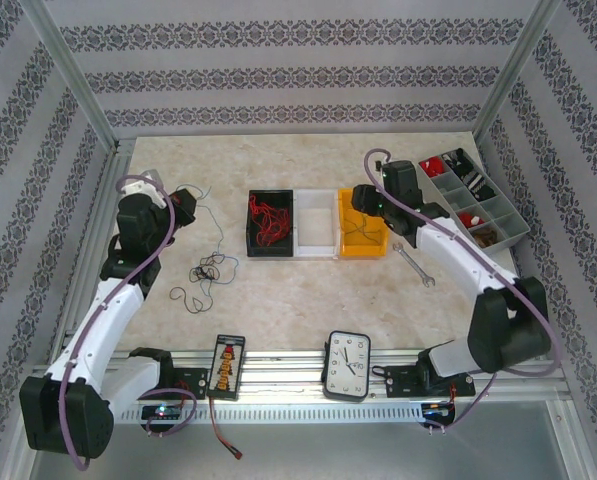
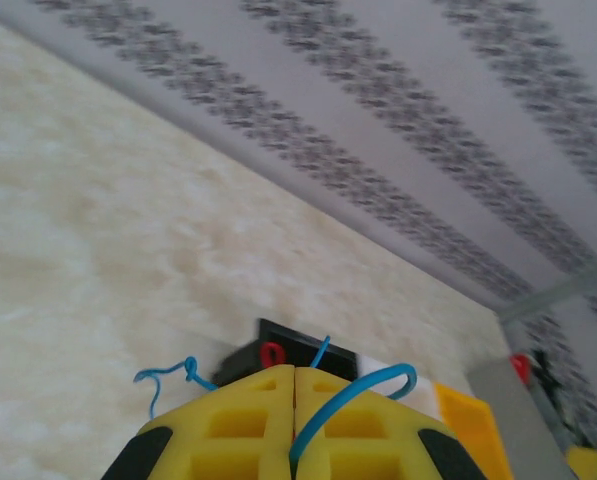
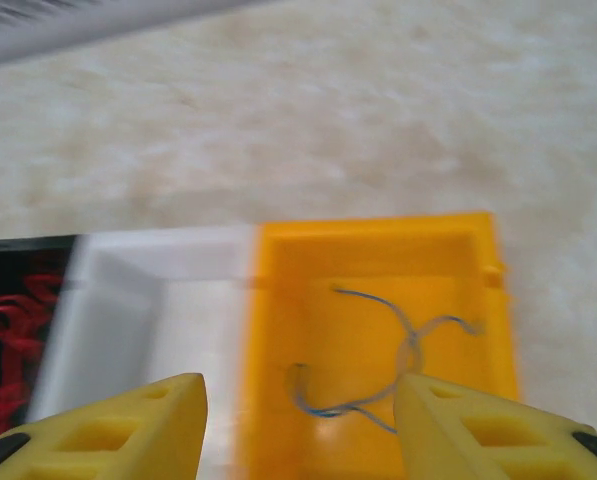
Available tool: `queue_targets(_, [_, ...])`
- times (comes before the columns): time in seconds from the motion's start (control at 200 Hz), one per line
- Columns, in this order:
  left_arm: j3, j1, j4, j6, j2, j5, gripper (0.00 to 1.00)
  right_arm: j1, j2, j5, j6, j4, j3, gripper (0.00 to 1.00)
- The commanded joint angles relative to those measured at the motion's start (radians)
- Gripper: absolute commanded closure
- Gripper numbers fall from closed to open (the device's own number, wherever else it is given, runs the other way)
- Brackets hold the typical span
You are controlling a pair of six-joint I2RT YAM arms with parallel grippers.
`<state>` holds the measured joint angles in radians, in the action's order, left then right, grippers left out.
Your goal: Untangle the cables
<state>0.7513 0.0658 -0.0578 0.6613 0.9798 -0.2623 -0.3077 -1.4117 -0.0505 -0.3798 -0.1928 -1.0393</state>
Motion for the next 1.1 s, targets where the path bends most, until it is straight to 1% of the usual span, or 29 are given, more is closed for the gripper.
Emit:
queue_targets(0.0, [0.066,0.009,-0.073,-0.068,-0.037,-0.240,1.00,-0.079,0.054,-0.211,0.028,0.106,0.040,0.48])
queue_targets(0.09, [0.105,0.009,-0.065,-0.058,-0.032,-0.359,1.00,-0.176,0.075,-0.329,0.062,0.158,0.033,0.49])
queue_targets(0.24, [0.147,0.009,-0.090,-0.006,-0.010,-0.517,1.00,-0.341,0.048,-0.469,0.108,0.208,-0.027,0.47])
queue_targets(0.305, [0.149,0.009,-0.131,0.033,0.002,-0.561,1.00,-0.397,0.012,-0.493,0.119,0.209,-0.067,0.45])
queue_targets(0.35, [0.150,0.009,-0.154,0.058,0.008,-0.584,1.00,-0.425,-0.015,-0.486,0.123,0.210,-0.090,0.45])
queue_targets(0.54, [0.138,0.009,-0.204,0.100,-0.001,-0.598,1.00,-0.444,-0.139,-0.480,0.053,0.321,-0.131,0.45])
queue_targets(0.64, [0.132,0.009,-0.201,0.100,-0.014,-0.594,1.00,-0.447,-0.212,-0.482,0.040,0.333,-0.181,0.45])
queue_targets(0.819, [0.119,0.009,-0.195,0.098,-0.028,-0.594,1.00,-0.446,-0.341,-0.496,-0.020,0.398,-0.259,0.49])
queue_targets(0.874, [0.111,0.009,-0.194,0.095,-0.028,-0.592,1.00,-0.446,-0.374,-0.510,-0.055,0.431,-0.276,0.53])
queue_targets(0.924, [0.109,0.009,-0.187,0.089,-0.029,-0.591,1.00,-0.447,-0.399,-0.514,-0.090,0.449,-0.294,0.59])
queue_targets(0.974, [0.105,0.009,-0.187,0.086,-0.030,-0.586,1.00,-0.448,-0.415,-0.509,-0.110,0.464,-0.299,0.69])
queue_targets(1.004, [0.101,0.009,-0.191,0.086,-0.031,-0.586,1.00,-0.446,-0.420,-0.497,-0.121,0.470,-0.295,0.77])
queue_targets(1.014, [0.100,0.009,-0.192,0.087,-0.030,-0.586,1.00,-0.446,-0.419,-0.496,-0.121,0.472,-0.293,0.78])
queue_targets(1.019, [0.099,0.009,-0.193,0.086,-0.030,-0.586,1.00,-0.446,-0.420,-0.493,-0.124,0.475,-0.291,0.82])
queue_targets(1.024, [0.100,0.009,-0.193,0.085,-0.030,-0.585,1.00,-0.446,-0.420,-0.493,-0.124,0.475,-0.291,0.82])
queue_targets(1.094, [0.099,0.009,-0.182,0.071,-0.031,-0.576,1.00,-0.439,-0.406,-0.466,-0.125,0.478,-0.266,0.99])
